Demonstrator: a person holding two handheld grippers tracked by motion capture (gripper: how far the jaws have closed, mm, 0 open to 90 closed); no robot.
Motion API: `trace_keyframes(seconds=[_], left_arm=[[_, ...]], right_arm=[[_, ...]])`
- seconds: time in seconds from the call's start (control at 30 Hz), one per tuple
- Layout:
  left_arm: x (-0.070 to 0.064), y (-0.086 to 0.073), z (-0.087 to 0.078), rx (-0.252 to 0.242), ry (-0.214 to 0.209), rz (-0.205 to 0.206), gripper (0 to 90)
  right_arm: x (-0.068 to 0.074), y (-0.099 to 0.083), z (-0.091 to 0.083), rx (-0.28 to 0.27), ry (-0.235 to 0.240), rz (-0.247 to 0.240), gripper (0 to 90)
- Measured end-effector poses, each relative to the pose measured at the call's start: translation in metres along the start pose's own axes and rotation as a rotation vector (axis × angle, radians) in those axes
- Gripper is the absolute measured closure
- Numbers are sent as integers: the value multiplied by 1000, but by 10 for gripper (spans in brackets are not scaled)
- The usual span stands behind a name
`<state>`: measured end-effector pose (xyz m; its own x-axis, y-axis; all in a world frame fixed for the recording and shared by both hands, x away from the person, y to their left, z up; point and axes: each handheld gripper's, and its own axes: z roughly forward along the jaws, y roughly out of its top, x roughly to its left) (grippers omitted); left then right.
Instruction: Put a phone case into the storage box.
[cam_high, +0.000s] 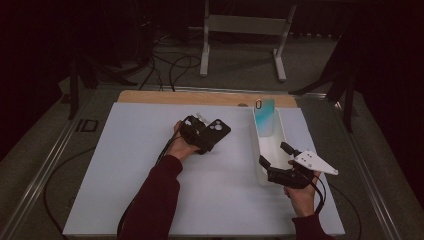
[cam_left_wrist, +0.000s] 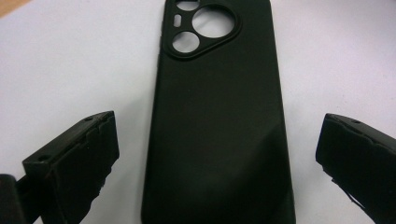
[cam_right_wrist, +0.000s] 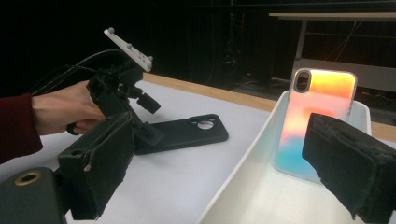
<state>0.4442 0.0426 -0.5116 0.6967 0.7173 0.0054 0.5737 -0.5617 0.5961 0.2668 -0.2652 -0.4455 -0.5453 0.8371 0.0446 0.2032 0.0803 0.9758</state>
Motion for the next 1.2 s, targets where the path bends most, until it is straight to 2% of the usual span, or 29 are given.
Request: trace_keyframes(seconds=[0.37, 0.67, 1.2], left_arm=[[1, -2, 17, 80, -22, 1, 24], [4, -2, 17, 71, -16, -16, 83], [-1, 3, 15, 113, -4, -11, 152]], right_arm=[[-1, 1, -1, -4, 0, 4, 88], [-1, 0, 0, -2, 2, 5, 88], [0, 0, 1, 1, 3, 6, 88]])
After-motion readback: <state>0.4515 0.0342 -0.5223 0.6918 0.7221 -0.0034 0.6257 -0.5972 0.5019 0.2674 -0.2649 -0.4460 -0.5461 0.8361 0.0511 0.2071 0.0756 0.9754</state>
